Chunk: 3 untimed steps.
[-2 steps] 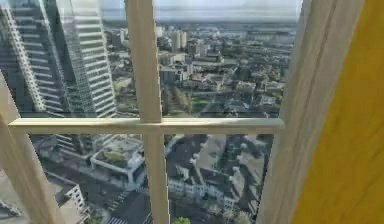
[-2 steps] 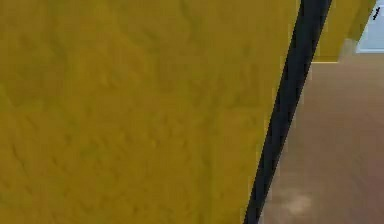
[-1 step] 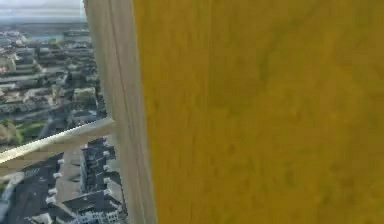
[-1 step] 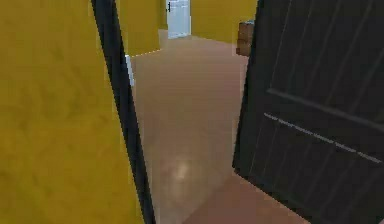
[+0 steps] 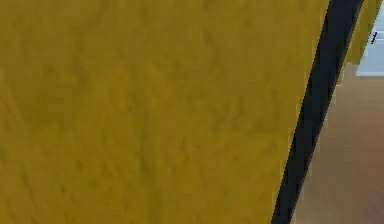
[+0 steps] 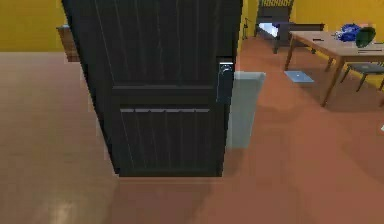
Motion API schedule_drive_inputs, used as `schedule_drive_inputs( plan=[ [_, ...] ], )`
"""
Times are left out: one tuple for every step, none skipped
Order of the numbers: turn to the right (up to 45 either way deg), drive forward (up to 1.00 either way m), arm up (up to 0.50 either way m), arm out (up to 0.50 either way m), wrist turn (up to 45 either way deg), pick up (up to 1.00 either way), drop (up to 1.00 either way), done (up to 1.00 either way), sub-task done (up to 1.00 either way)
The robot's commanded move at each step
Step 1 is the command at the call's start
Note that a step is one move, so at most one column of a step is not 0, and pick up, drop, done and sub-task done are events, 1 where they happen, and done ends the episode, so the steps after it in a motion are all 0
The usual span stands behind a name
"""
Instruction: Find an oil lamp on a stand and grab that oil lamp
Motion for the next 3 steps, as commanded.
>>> schedule_drive_inputs(
  plan=[
    [45.0,0.0,0.0,0.0,0.0,0.0,0.0,0.0,0.0],
    [30.0,0.0,0.0,0.0,0.0,0.0,0.0,0.0,0.0],
    [0.0,0.6,0.0,0.0,0.0,0.0,0.0,0.0,0.0]
  ],
)
